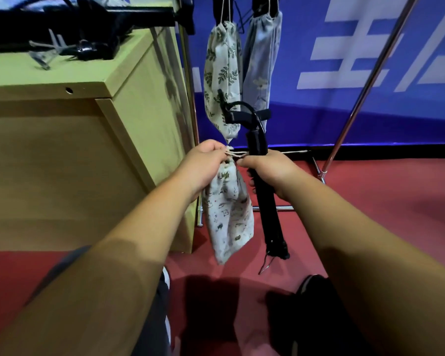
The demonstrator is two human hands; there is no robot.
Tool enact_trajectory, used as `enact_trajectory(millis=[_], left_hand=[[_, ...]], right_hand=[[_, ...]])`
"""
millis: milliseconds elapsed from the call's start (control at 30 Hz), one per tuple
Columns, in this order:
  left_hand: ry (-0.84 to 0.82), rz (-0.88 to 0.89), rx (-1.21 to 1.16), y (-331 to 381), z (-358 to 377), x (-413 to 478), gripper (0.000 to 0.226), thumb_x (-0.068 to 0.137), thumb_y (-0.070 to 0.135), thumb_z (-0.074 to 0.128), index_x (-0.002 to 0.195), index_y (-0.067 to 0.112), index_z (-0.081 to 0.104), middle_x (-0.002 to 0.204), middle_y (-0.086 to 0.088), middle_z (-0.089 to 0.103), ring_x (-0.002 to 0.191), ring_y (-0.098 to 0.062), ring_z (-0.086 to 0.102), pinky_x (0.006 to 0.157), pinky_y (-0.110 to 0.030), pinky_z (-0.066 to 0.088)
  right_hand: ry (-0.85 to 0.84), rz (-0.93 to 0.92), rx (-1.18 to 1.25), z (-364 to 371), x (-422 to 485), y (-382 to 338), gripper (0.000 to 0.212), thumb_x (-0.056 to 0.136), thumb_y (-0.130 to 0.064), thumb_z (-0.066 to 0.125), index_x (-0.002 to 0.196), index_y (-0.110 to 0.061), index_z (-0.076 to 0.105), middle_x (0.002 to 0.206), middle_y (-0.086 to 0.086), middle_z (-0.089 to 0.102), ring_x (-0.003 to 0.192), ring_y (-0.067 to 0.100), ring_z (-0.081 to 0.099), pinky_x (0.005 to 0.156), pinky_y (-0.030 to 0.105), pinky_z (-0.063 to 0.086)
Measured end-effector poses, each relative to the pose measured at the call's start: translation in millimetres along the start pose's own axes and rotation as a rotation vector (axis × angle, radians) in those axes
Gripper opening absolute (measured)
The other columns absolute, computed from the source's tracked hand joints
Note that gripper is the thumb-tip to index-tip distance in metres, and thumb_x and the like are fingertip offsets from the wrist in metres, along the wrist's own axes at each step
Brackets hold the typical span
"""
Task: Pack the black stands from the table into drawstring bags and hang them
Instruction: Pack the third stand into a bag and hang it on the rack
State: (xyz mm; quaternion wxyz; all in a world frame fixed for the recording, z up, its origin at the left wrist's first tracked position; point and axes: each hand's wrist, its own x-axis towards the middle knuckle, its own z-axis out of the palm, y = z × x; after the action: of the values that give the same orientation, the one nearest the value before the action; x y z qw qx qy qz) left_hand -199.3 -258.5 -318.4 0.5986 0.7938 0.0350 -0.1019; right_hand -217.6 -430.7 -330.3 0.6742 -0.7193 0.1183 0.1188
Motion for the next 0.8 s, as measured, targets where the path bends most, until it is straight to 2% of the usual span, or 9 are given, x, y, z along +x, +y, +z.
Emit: enact_trajectory(millis=[133, 233, 400, 500, 533, 600, 667, 733, 800], left_hand=[[0.029, 0.013, -0.058, -1, -1, -5, 0.02, 0.1, 0.018, 0.055, 0.102, 0.017, 0.075, 0.067, -0.001, 0.066, 0.059, -0.017, 0.055, 0.06, -0.028, 0.043], [-0.014, -0.023, -0.156, -1, -6, -10, 0.029, 0.108, 0.03, 0.051, 0.108, 0.015, 0.076, 0.062, -0.004, 0.064, 0.054, -0.018, 0.056, 0.055, -0.025, 0.045], [-0.11, 0.024, -0.151, -2, -10, -15, 0.039, 0.113, 0.042, 0.044, 0.113, 0.016, 0.073, 0.067, -0.005, 0.066, 0.066, -0.019, 0.065, 0.076, -0.033, 0.053], [-0.06, 0.001, -0.196, -3, -10, -14, 0.039, 0.113, 0.042, 0.044, 0.108, 0.015, 0.072, 0.062, -0.002, 0.054, 0.055, -0.015, 0.052, 0.065, -0.028, 0.049], [-0.057, -0.016, -0.241, -2, -10, -14, 0.038, 0.113, 0.042, 0.045, 0.106, 0.015, 0.071, 0.06, -0.001, 0.05, 0.053, -0.015, 0.048, 0.061, -0.027, 0.047], [-0.074, -0.045, -0.325, -2, -11, -13, 0.035, 0.112, 0.041, 0.049, 0.105, 0.015, 0.071, 0.059, 0.0, 0.046, 0.053, -0.017, 0.044, 0.06, -0.029, 0.044], [-0.103, -0.064, -0.395, 0, -9, -14, 0.026, 0.108, 0.036, 0.056, 0.106, 0.015, 0.072, 0.062, 0.0, 0.044, 0.052, -0.017, 0.043, 0.057, -0.027, 0.044], [-0.109, -0.061, -0.419, 3, -6, -14, 0.014, 0.092, 0.023, 0.068, 0.102, 0.017, 0.074, 0.07, 0.0, 0.05, 0.06, -0.016, 0.046, 0.06, -0.028, 0.042], [-0.133, -0.04, -0.413, 5, -5, -14, 0.04, 0.072, 0.007, 0.056, 0.106, 0.014, 0.076, 0.082, 0.0, 0.065, 0.073, -0.014, 0.055, 0.065, -0.027, 0.045]], right_hand=[[-0.081, 0.078, 0.057, 0, -3, 10, 0.017, 0.091, -0.022, 0.075, 0.095, -0.012, 0.063, 0.066, 0.008, 0.05, 0.054, 0.023, 0.048, 0.058, 0.034, 0.046], [-0.1, 0.098, 0.08, 2, -7, 14, 0.026, 0.091, -0.035, 0.081, 0.096, -0.011, 0.072, 0.071, 0.008, 0.06, 0.057, 0.022, 0.058, 0.062, 0.034, 0.053], [-0.109, 0.111, 0.054, 6, -10, 19, 0.022, 0.093, -0.024, 0.081, 0.096, -0.003, 0.075, 0.081, 0.015, 0.074, 0.06, 0.019, 0.067, 0.056, 0.025, 0.056], [-0.152, 0.131, 0.004, 10, -7, 22, 0.017, 0.089, -0.016, 0.085, 0.086, 0.0, 0.078, 0.086, 0.022, 0.075, 0.073, 0.025, 0.069, 0.077, 0.034, 0.062], [-0.165, 0.134, 0.002, 12, -6, 22, 0.023, 0.087, -0.021, 0.088, 0.088, -0.001, 0.078, 0.088, 0.023, 0.076, 0.08, 0.029, 0.07, 0.086, 0.039, 0.061], [-0.2, 0.157, 0.016, 16, -6, 22, 0.036, 0.083, -0.034, 0.092, 0.092, -0.003, 0.076, 0.088, 0.021, 0.076, 0.084, 0.032, 0.068, 0.085, 0.044, 0.058], [-0.238, 0.186, 0.033, 17, -6, 22, 0.039, 0.084, -0.04, 0.091, 0.093, -0.006, 0.073, 0.081, 0.016, 0.072, 0.074, 0.027, 0.067, 0.075, 0.04, 0.057], [-0.256, 0.22, 0.031, 18, -9, 21, 0.04, 0.084, -0.041, 0.09, 0.097, -0.007, 0.073, 0.084, 0.014, 0.07, 0.071, 0.025, 0.07, 0.075, 0.041, 0.06], [-0.268, 0.221, 0.041, 21, -10, 21, 0.037, 0.086, -0.032, 0.089, 0.104, -0.003, 0.076, 0.091, 0.017, 0.074, 0.078, 0.028, 0.074, 0.078, 0.043, 0.062]])
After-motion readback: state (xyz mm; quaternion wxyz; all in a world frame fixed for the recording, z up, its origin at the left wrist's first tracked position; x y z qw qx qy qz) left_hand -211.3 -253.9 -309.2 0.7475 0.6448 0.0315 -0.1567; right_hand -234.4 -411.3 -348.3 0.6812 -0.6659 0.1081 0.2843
